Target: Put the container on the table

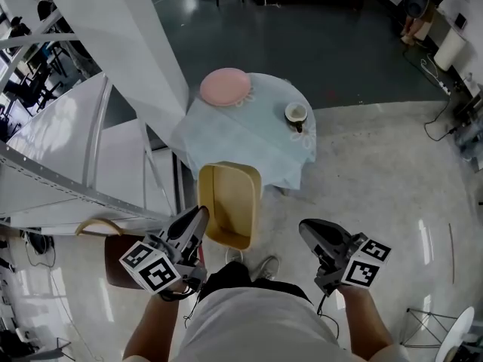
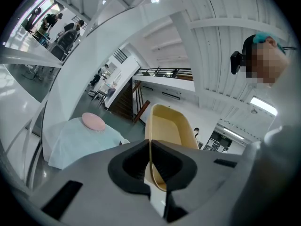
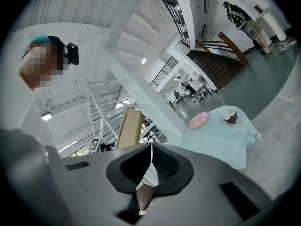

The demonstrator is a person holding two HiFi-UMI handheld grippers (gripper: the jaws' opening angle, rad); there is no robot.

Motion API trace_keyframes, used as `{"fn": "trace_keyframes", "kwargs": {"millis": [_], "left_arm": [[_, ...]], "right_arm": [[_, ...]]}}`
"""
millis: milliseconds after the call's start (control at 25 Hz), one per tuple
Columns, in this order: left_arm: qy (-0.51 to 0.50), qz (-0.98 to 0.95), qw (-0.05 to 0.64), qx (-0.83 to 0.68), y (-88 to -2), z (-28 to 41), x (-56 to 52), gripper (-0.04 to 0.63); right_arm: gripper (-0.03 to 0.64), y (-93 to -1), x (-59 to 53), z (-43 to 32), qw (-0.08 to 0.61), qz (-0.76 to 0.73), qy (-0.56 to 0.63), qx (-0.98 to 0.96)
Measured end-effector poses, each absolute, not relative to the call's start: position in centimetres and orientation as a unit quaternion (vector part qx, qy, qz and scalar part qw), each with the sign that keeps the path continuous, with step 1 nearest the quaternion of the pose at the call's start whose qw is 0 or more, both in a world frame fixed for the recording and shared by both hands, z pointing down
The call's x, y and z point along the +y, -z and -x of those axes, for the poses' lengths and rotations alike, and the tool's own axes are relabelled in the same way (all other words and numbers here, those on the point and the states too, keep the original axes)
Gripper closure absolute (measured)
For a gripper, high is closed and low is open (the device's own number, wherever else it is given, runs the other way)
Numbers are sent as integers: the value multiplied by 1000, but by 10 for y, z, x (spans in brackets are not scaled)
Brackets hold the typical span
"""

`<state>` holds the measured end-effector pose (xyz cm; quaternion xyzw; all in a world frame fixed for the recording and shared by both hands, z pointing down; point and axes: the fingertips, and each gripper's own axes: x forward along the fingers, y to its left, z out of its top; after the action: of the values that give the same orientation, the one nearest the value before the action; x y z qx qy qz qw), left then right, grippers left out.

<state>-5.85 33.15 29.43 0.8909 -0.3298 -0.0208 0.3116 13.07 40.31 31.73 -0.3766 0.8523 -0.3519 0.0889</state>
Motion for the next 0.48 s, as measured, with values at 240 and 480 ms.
{"fn": "trace_keyframes", "kwargs": {"millis": [240,480], "left_arm": [[23,-889,314,-334,-297,61,330,563],[30,-886,319,-334,-302,62,314,563]], "right_arm": [[594,-316,397,-127,86,370,350,856],[594,-318,383,-125,75,368,351,857]]}}
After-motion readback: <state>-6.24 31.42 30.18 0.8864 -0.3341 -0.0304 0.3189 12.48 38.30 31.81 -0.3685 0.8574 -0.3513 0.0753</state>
